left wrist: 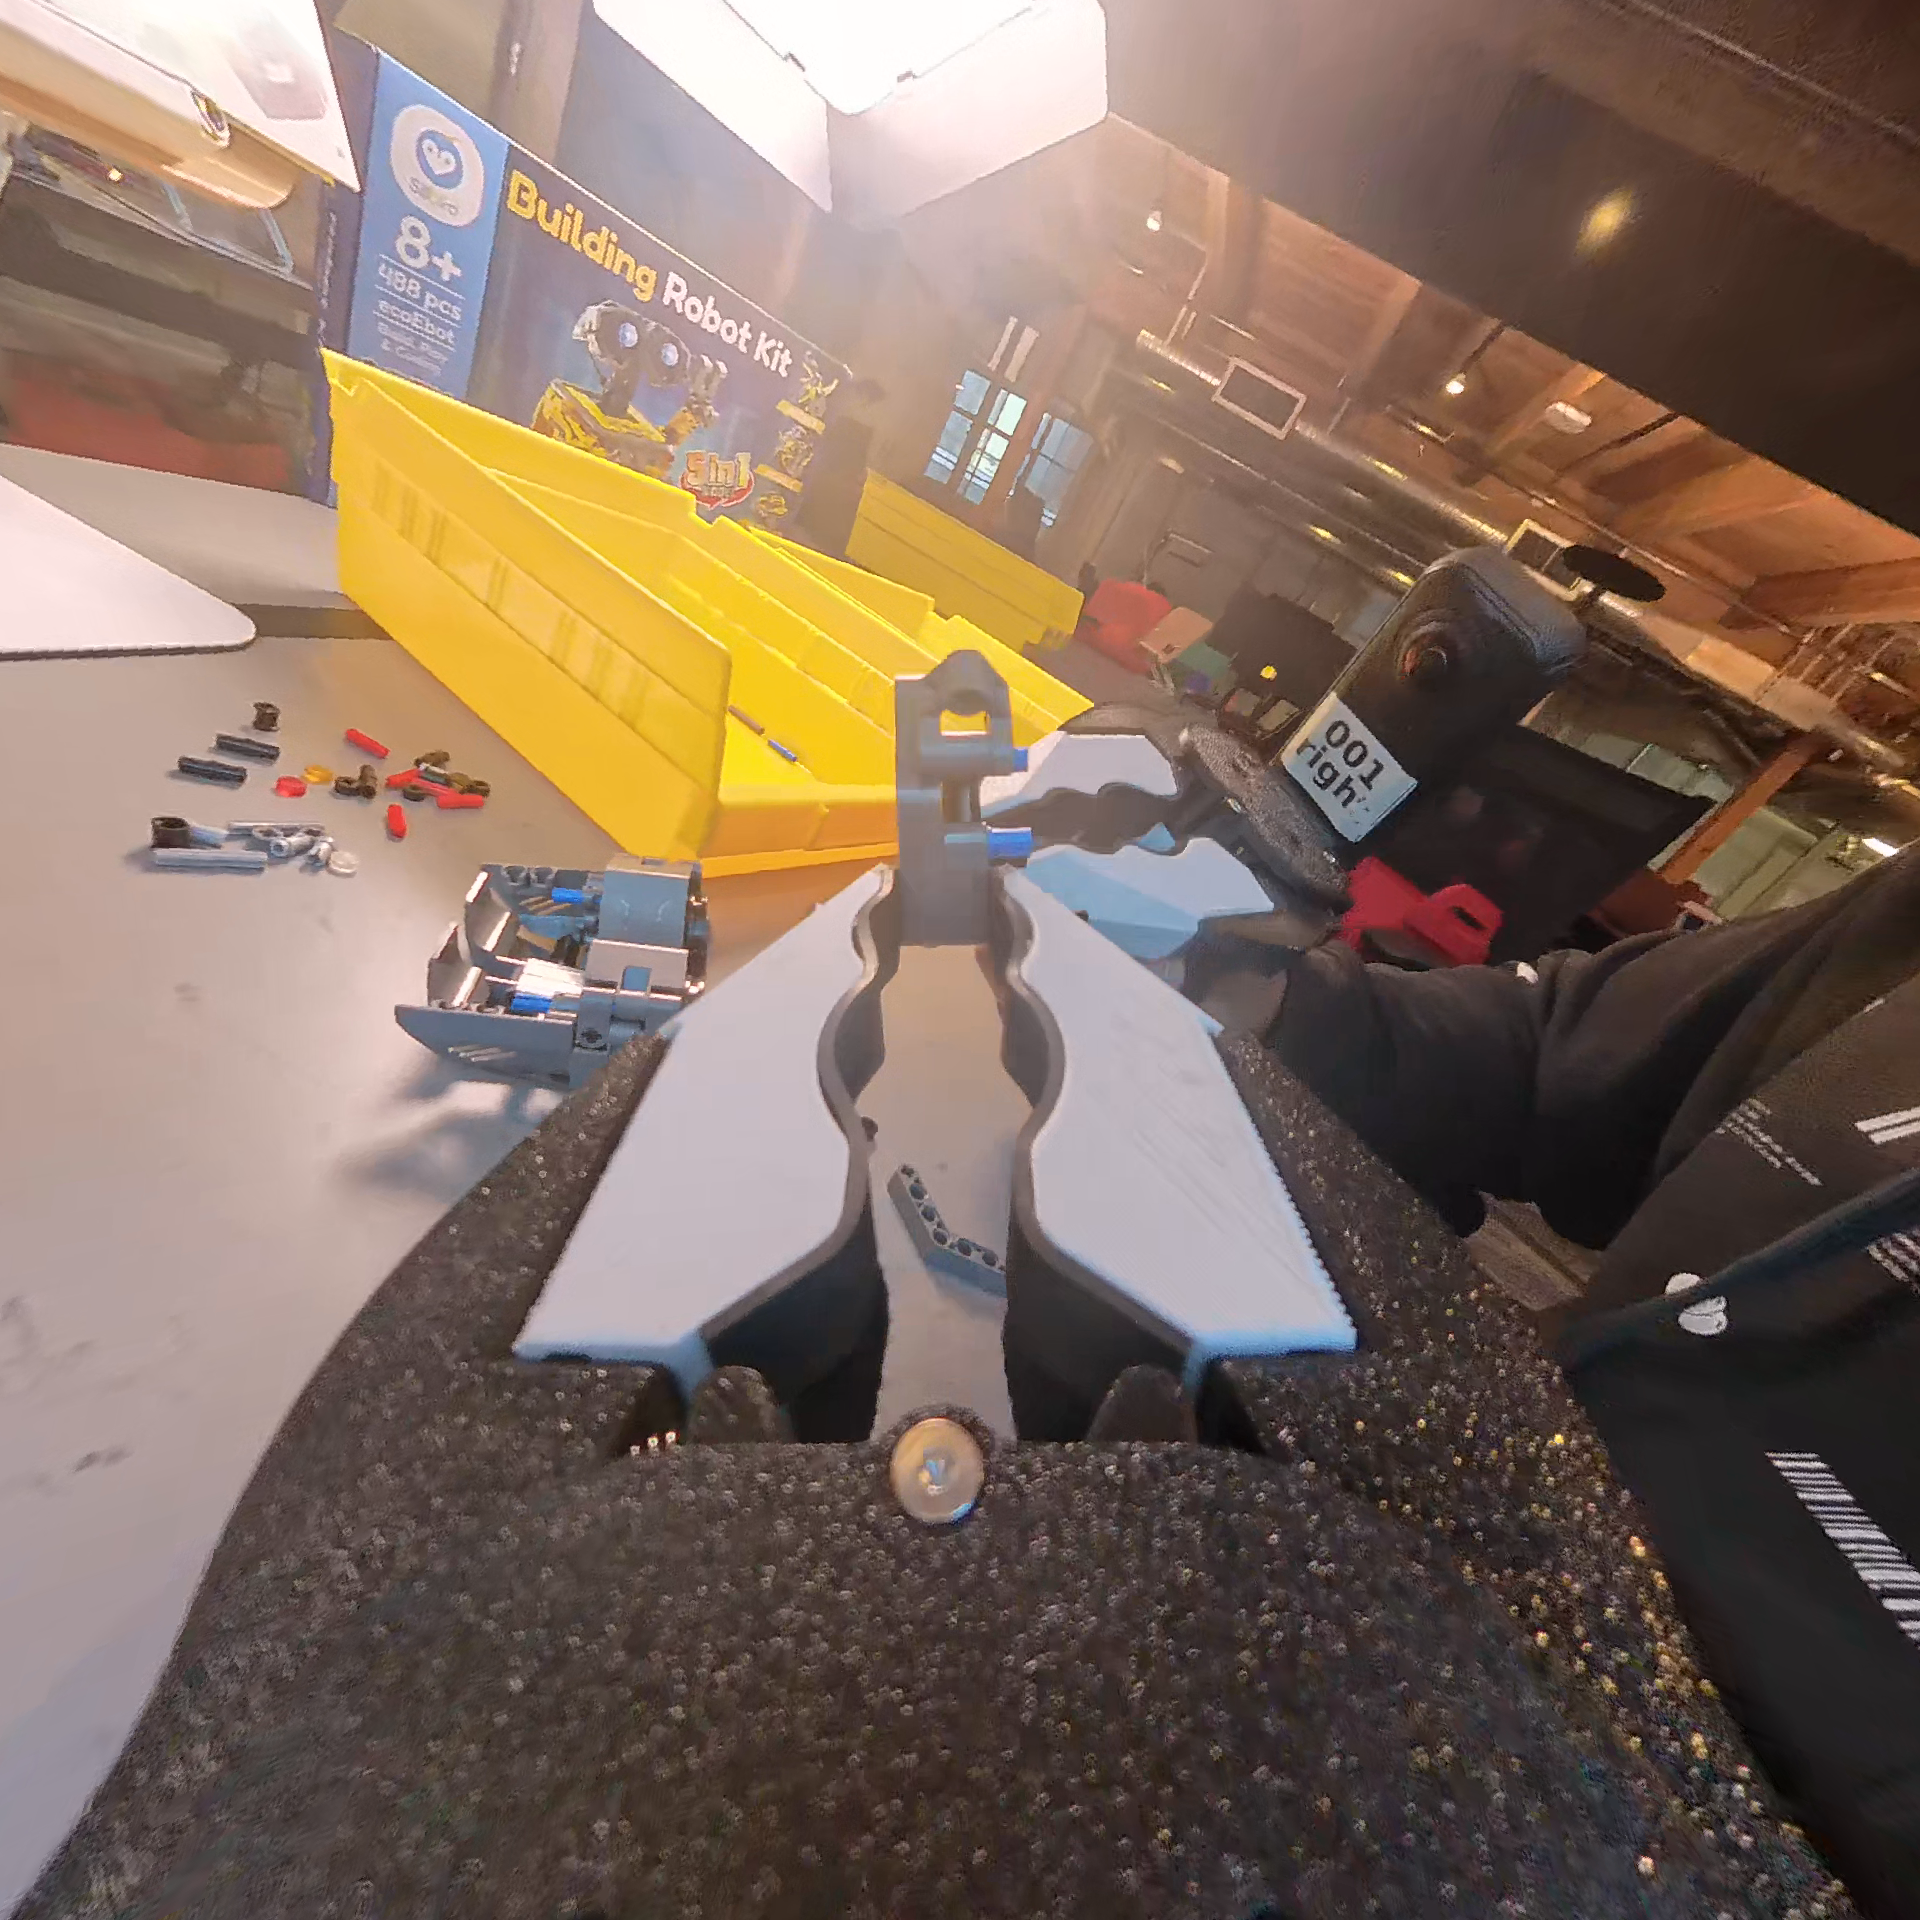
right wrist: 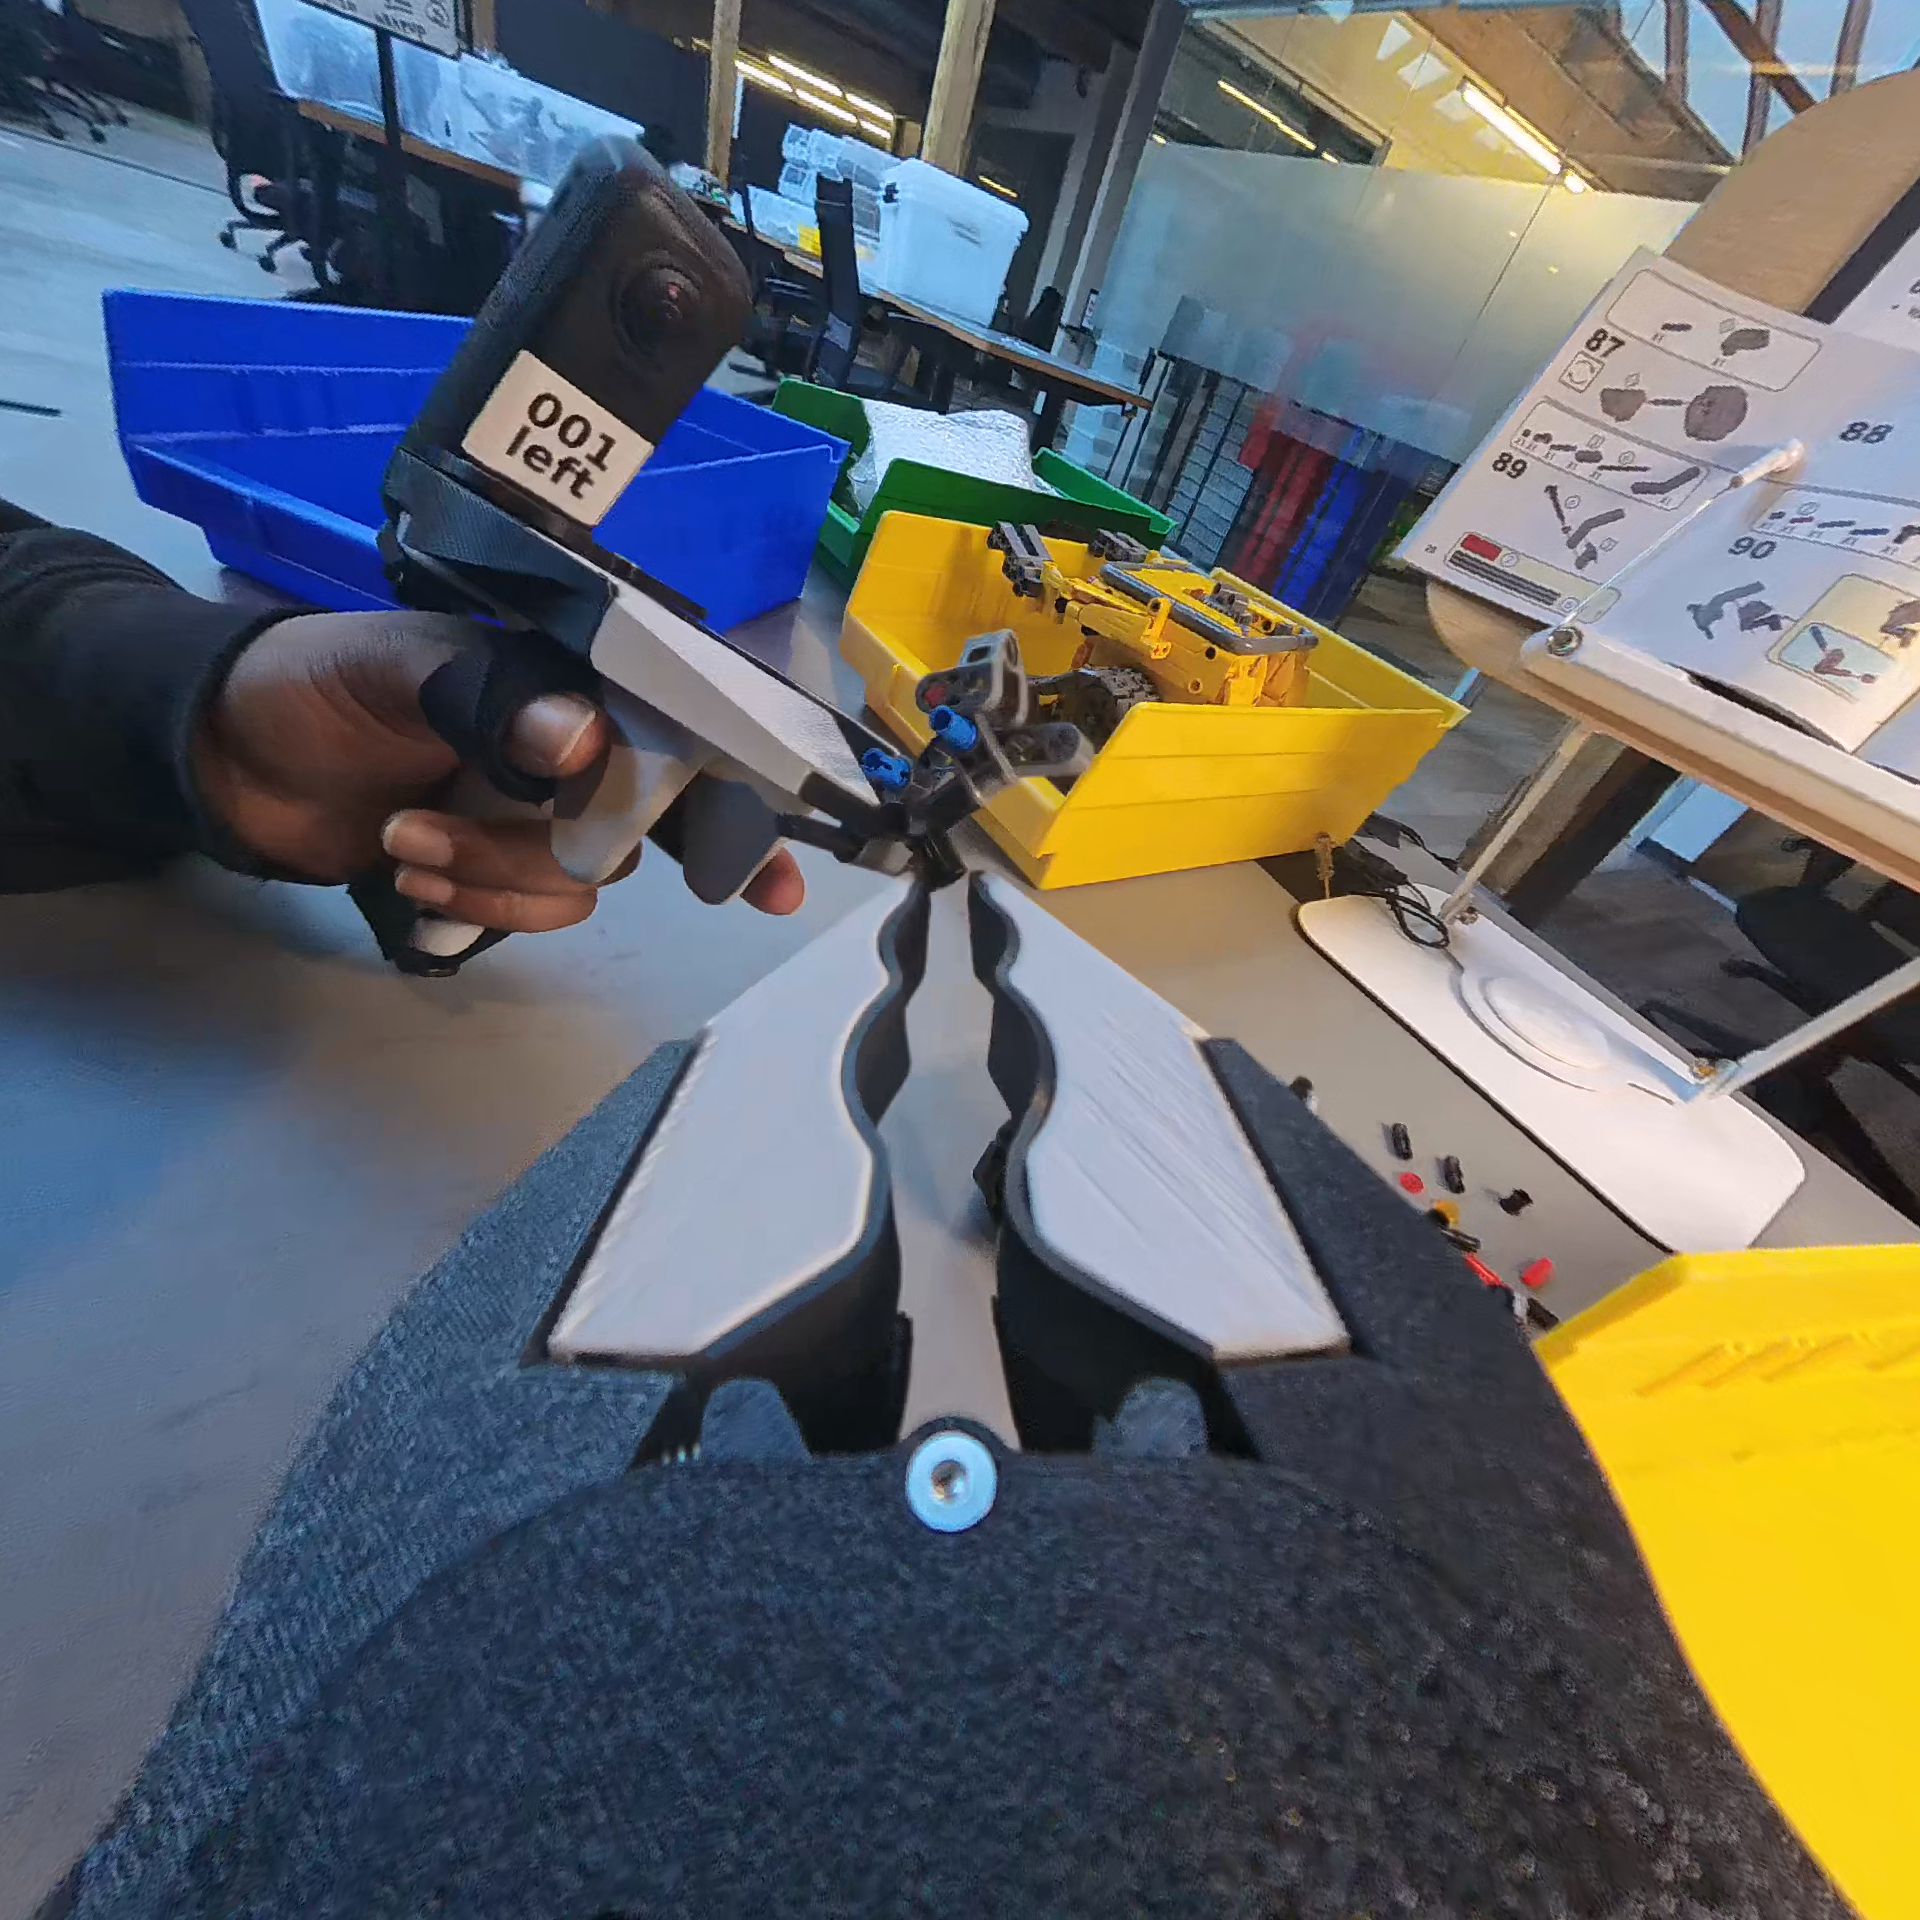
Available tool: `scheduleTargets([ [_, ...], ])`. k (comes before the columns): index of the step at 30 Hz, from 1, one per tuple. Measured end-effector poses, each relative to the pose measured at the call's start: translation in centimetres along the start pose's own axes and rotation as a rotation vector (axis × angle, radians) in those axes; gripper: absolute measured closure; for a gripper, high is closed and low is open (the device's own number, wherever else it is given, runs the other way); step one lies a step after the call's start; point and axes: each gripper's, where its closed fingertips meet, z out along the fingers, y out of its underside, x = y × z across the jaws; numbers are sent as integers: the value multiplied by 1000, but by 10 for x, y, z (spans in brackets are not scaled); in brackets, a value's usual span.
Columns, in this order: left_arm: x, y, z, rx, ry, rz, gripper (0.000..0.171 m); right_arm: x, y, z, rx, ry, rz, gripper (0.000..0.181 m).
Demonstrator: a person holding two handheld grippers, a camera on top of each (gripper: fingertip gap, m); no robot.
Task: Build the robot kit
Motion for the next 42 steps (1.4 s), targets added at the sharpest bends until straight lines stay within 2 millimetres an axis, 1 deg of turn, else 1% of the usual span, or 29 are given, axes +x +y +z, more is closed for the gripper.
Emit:
scheduleTargets([
  [3,-3,0,-1,-9,-28,32,156,0,-2,-3,1,-27,12,176],
  [6,-6,0,-2,-10,-50,52,156,1,-6,-4,5,-28,19,163],
  [7,-7,0,-2,-14,-61,66,156,1,-6,-5,10,-39,47,161],
  [9,-9,2,-2,-33,-94,123,156,0,-7,-6,24,-80,153,150],
  [12,-10,7,1,-81,-148,256,156,0,-12,-6,54,-135,330,139],
  [14,-8,10,3,-113,-189,360,156,-1,-14,-4,60,-148,393,138],
  [17,-5,15,6,-159,-240,536,156,-4,-8,0,27,-156,445,138],
  [18,-4,18,7,-177,-256,597,156,-5,-6,0,23,-163,461,140],
  [19,-3,20,8,-194,-272,649,156,-5,-5,0,23,-172,473,149],
  [21,-4,22,8,-211,-297,704,156,-9,-3,-1,22,-212,489,152],
  [23,-2,26,8,-223,-271,683,155,-11,-1,-2,21,-251,520,152],
  [25,2,31,7,-242,-205,620,155,-14,1,-4,14,-295,546,154],
  [28,5,26,-1,-215,-138,535,154,-15,4,-8,2,-329,556,157],
  [31,3,22,-7,-213,-115,501,149,-14,2,-10,22,-338,591,157],
  [32,5,23,-6,-217,-98,504,148,-15,2,-9,20,-335,574,157],
  [34,7,27,-5,-232,-98,534,149,-21,1,-7,15,-314,466,157],
  [37,11,34,-2,-262,-82,584,151,-35,-6,-6,16,-278,225,157],
  [38,12,35,-2,-260,-79,595,156,-35,-8,-6,13,-240,145,157],
  [39,14,34,-2,-249,-72,602,156,-36,-10,-6,12,-220,79,157],
  [42,23,29,-3,-208,-38,607,155,-38,-19,-10,53,-201,21,157],
])
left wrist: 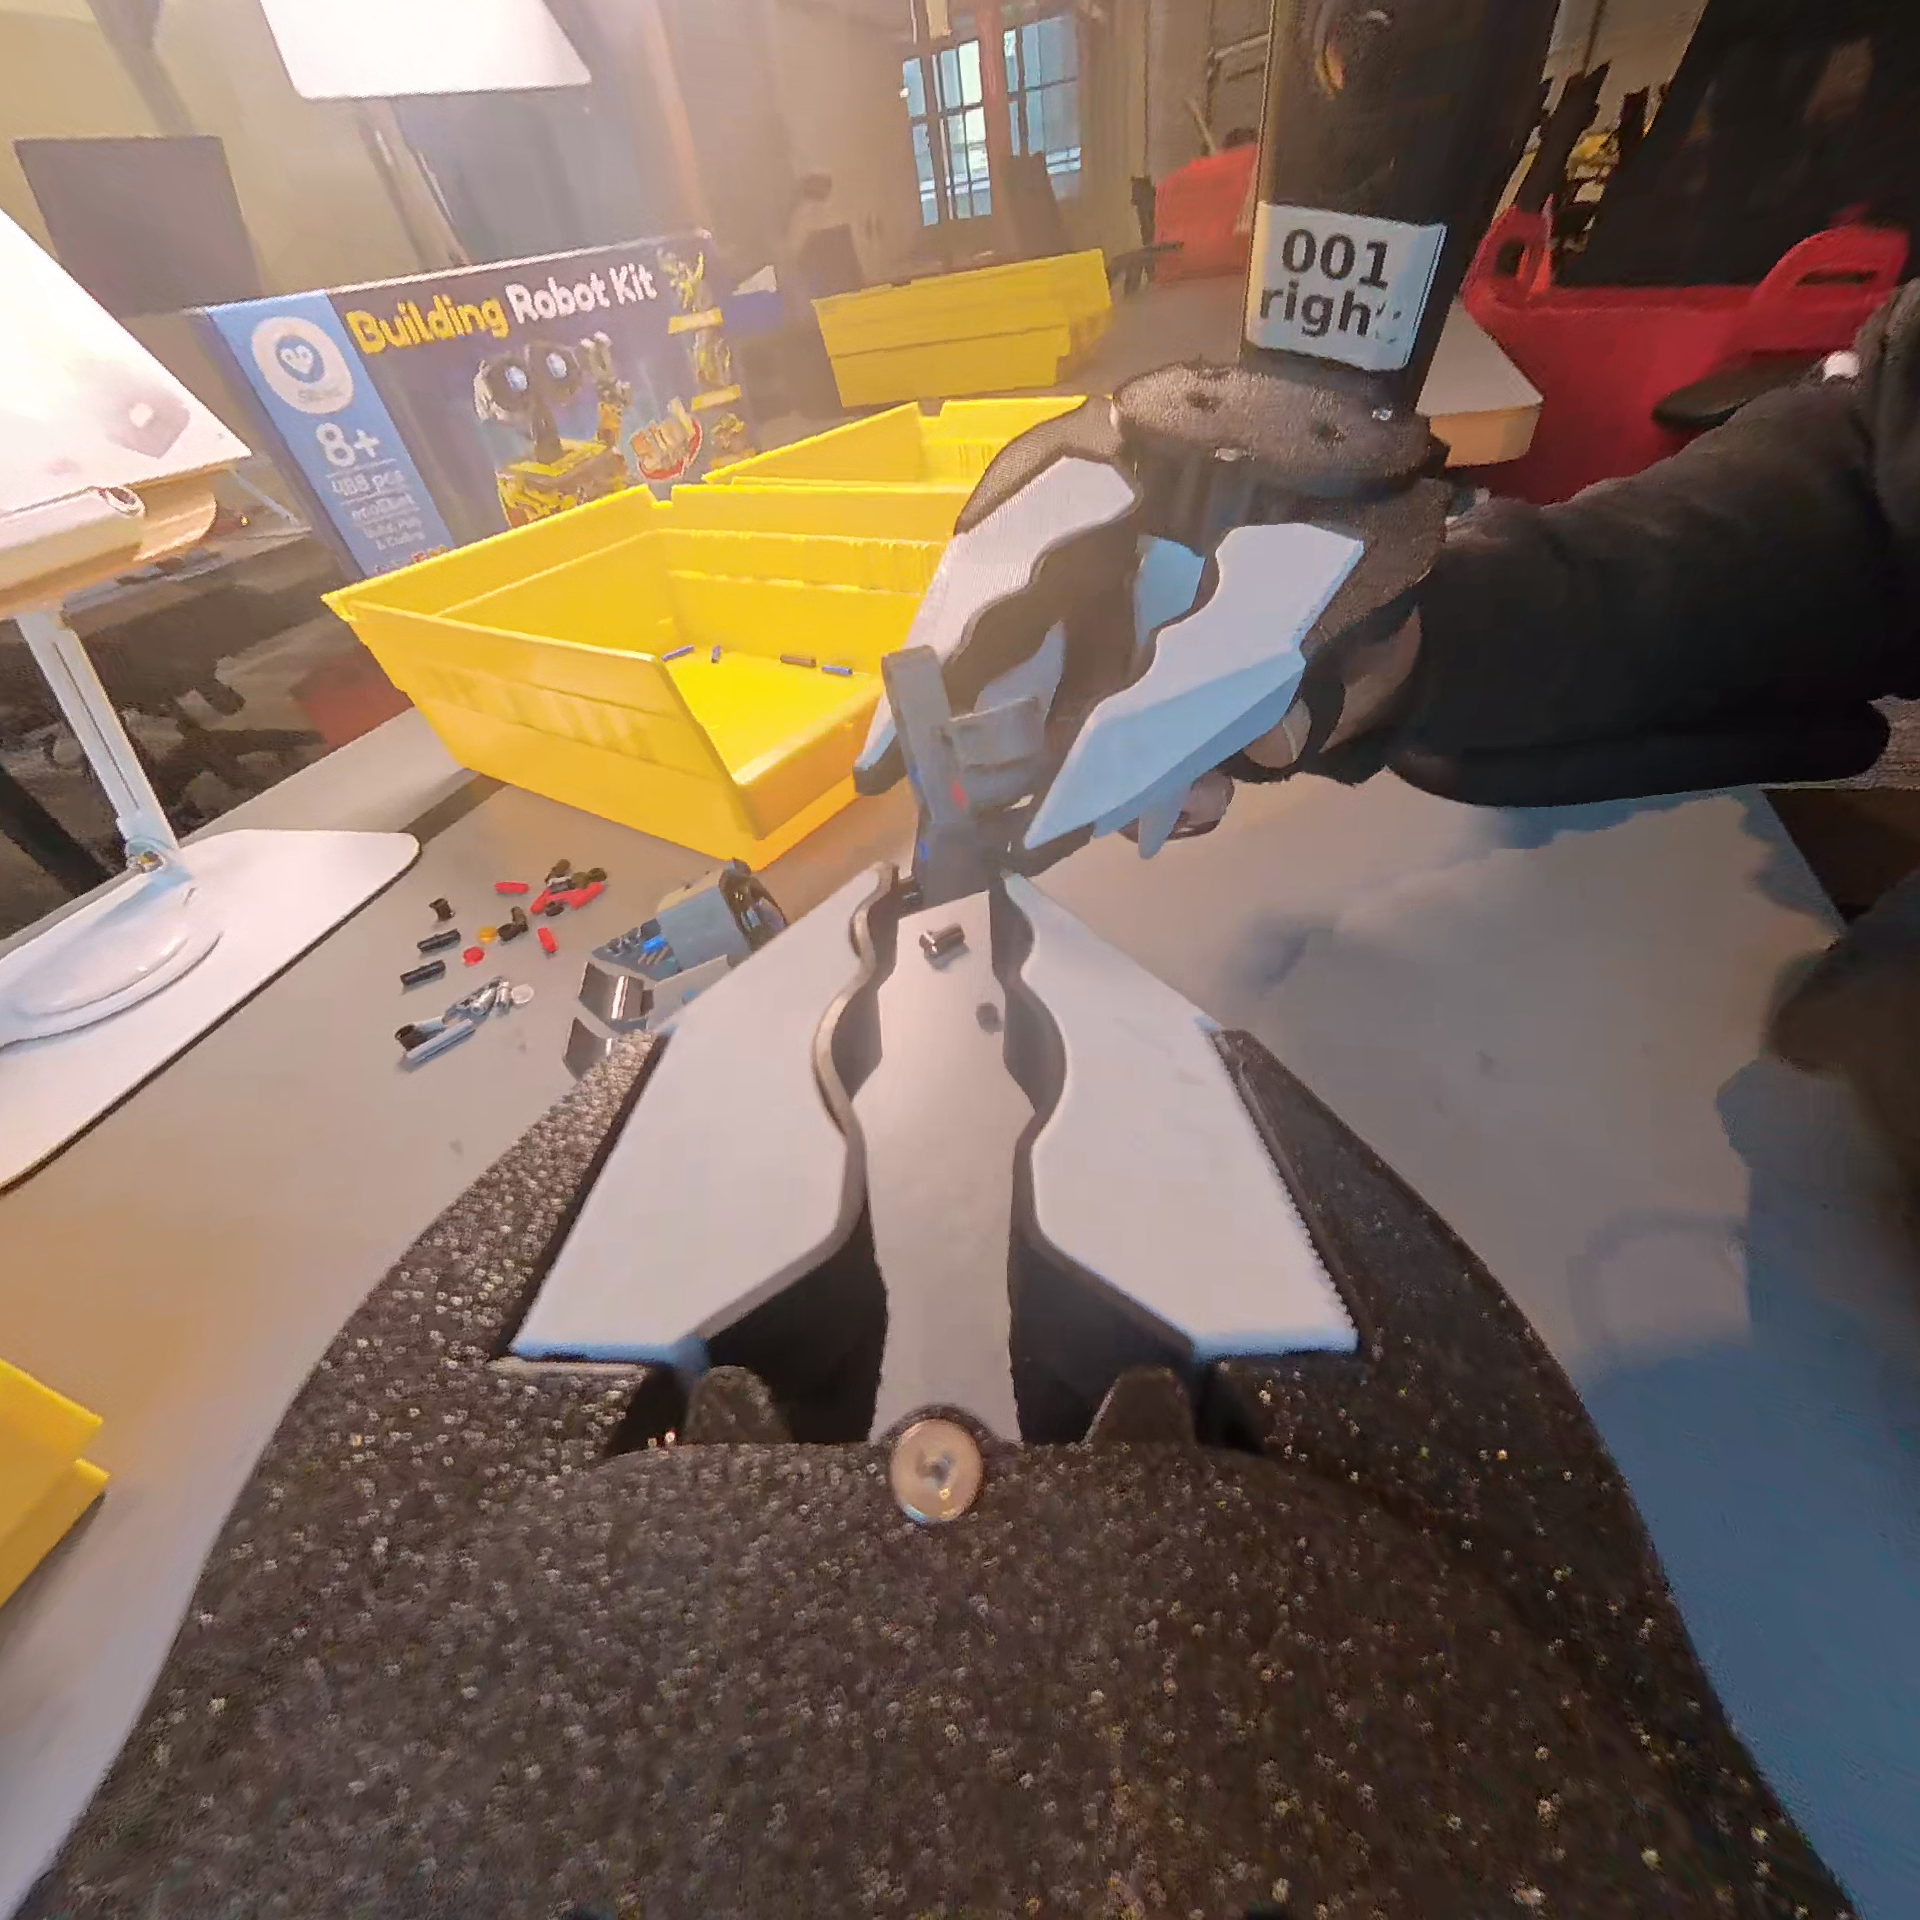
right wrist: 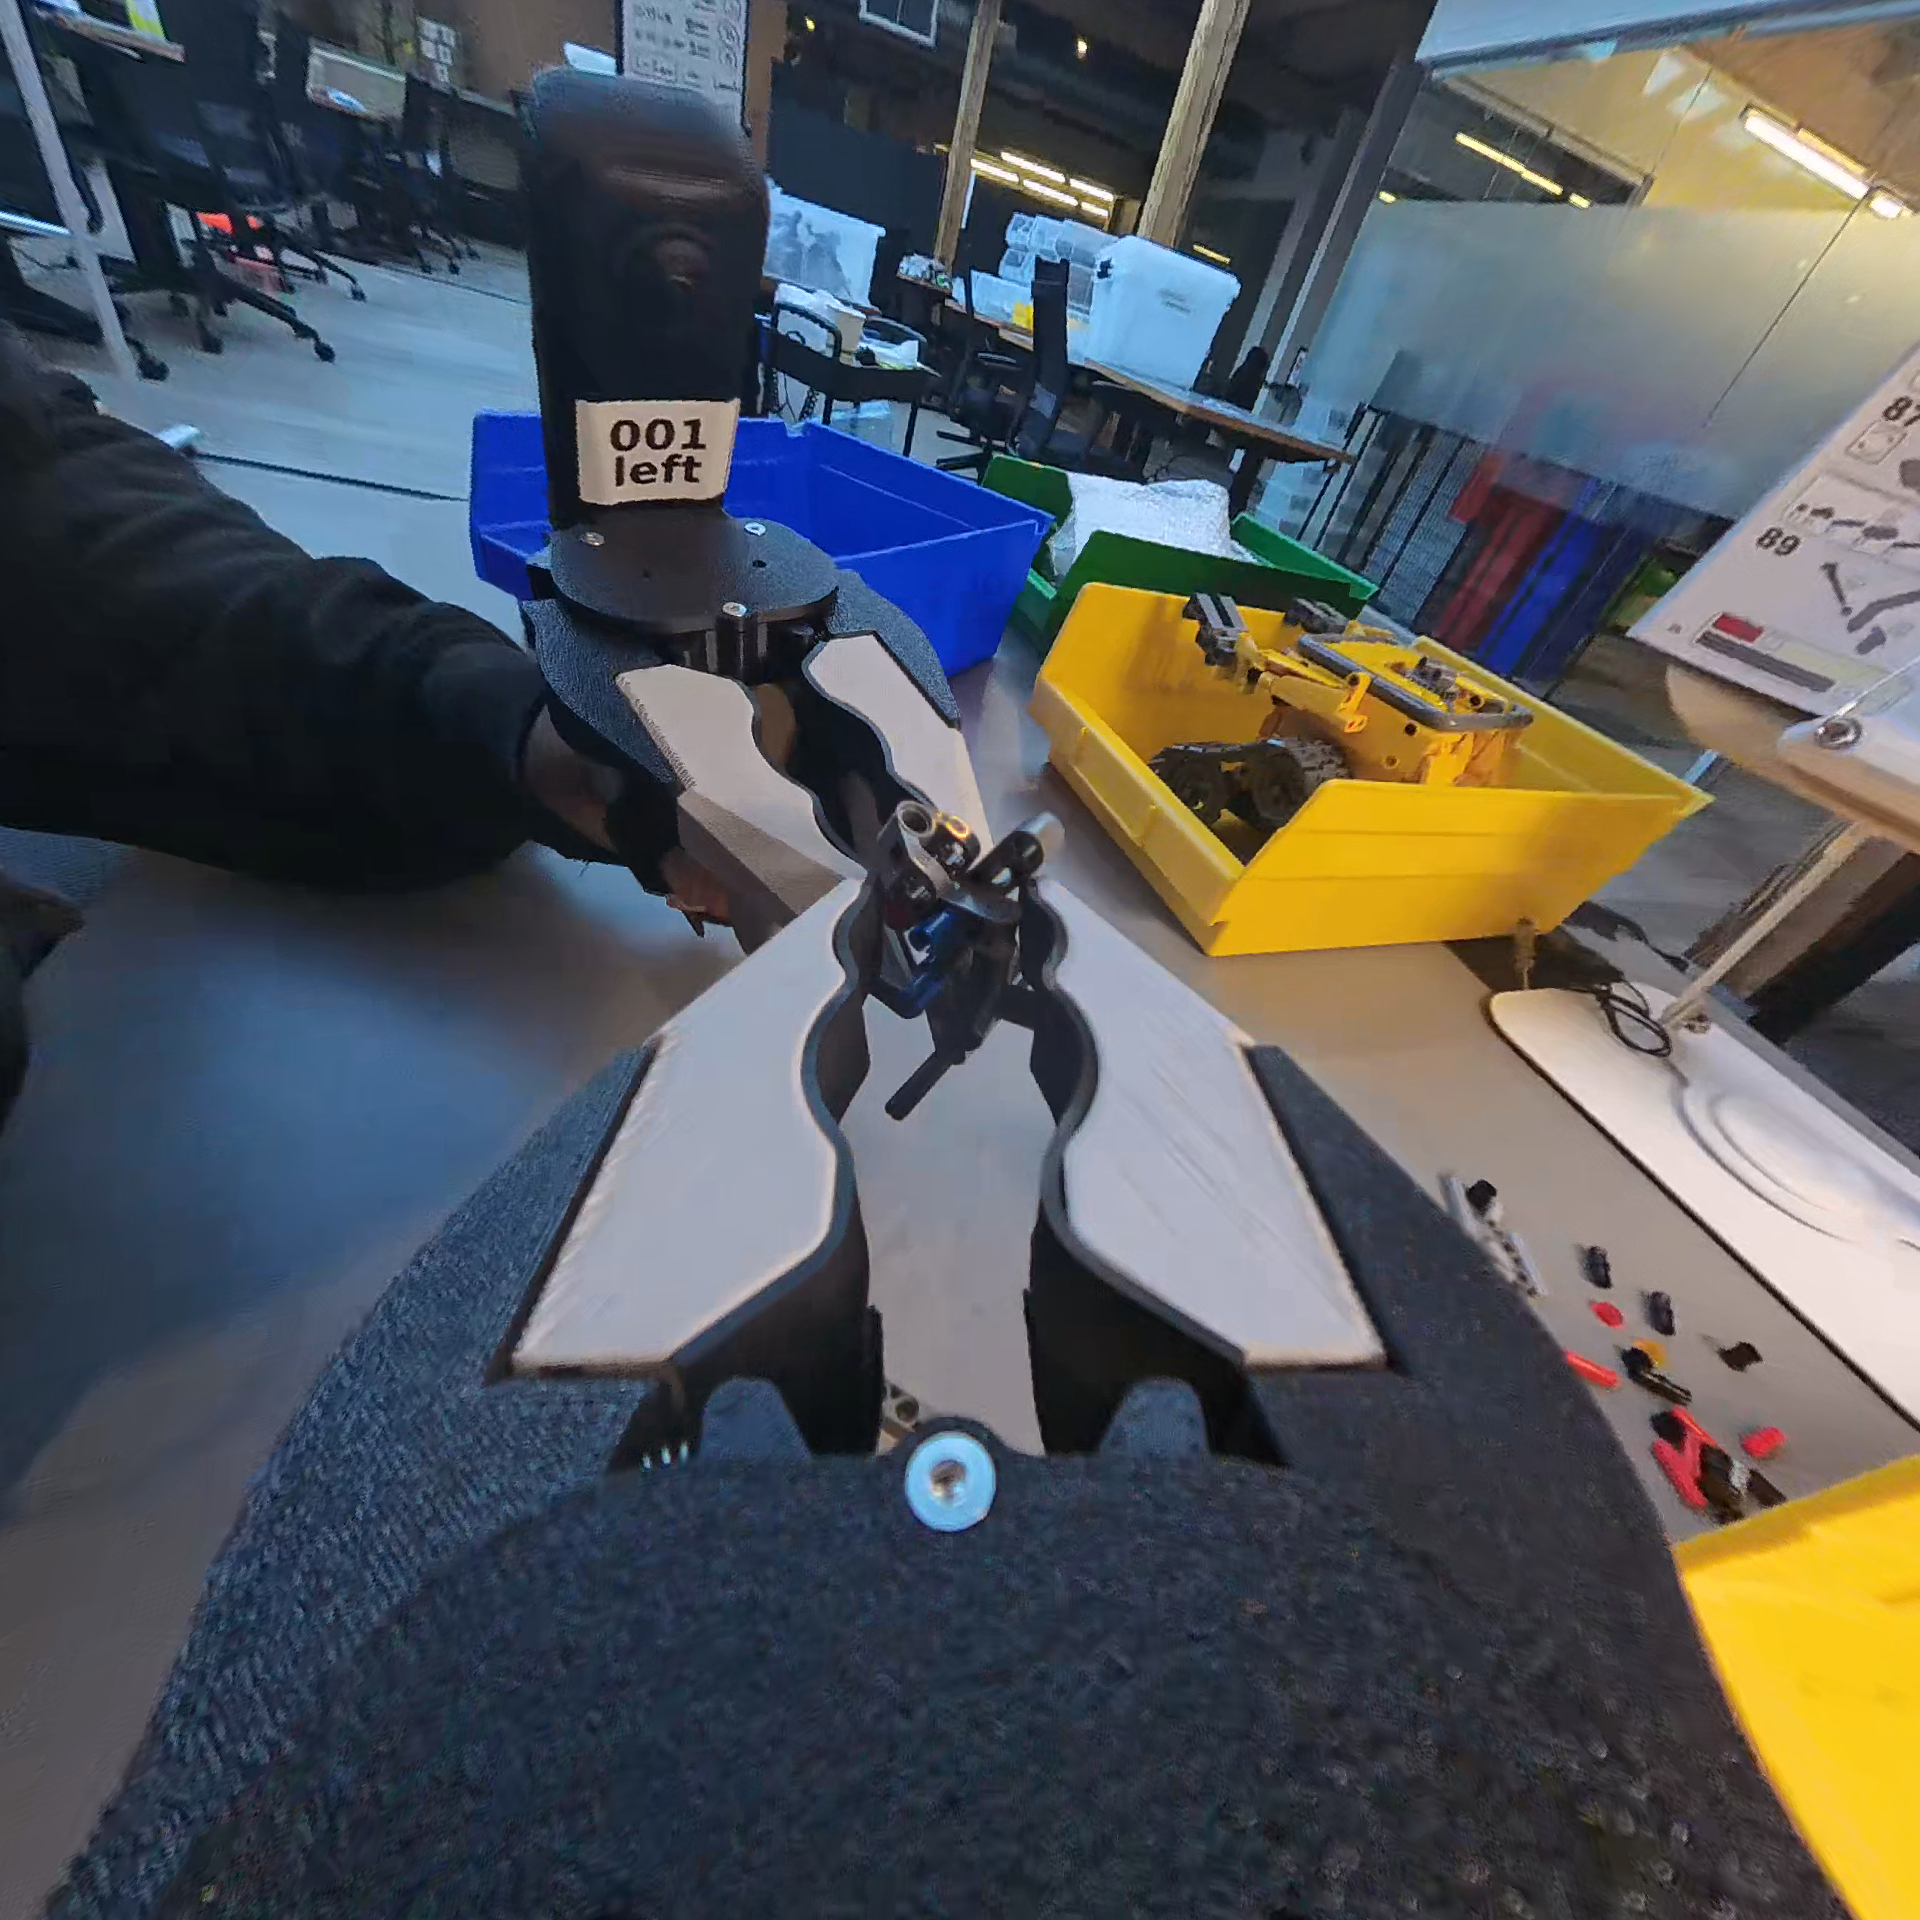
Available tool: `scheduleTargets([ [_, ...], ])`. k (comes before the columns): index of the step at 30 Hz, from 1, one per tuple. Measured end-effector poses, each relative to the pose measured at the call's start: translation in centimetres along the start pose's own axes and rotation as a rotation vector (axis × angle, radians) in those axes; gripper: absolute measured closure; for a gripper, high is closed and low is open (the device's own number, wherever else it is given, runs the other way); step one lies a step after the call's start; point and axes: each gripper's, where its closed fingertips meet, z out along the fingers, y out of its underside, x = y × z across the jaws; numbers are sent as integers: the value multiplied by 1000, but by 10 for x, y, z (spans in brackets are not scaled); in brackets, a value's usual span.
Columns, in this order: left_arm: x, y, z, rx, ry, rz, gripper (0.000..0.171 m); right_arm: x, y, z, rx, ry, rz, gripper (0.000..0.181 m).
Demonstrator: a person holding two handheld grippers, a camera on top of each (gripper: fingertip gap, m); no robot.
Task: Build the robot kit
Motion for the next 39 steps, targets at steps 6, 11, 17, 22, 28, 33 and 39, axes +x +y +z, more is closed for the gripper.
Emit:
scheduleTargets([
  [6,3,-7,-3,42,1,27,154,-3,-8,-2,53,7,-18,157],
  [11,9,-9,0,51,16,40,144,-5,-14,-1,180,-106,370,157],
  [17,3,-5,2,2,7,-53,152,8,-6,1,227,-178,718,157],
  [22,-8,12,1,-76,13,-238,156,20,8,1,113,-102,634,140],
  [28,-10,29,3,-159,33,-346,156,29,10,-6,-2,73,239,160],
  [33,-8,34,5,-196,34,-362,156,18,21,3,-112,117,79,174],
  [39,-5,37,6,-214,40,-395,157,6,19,6,-158,156,-301,175],
])
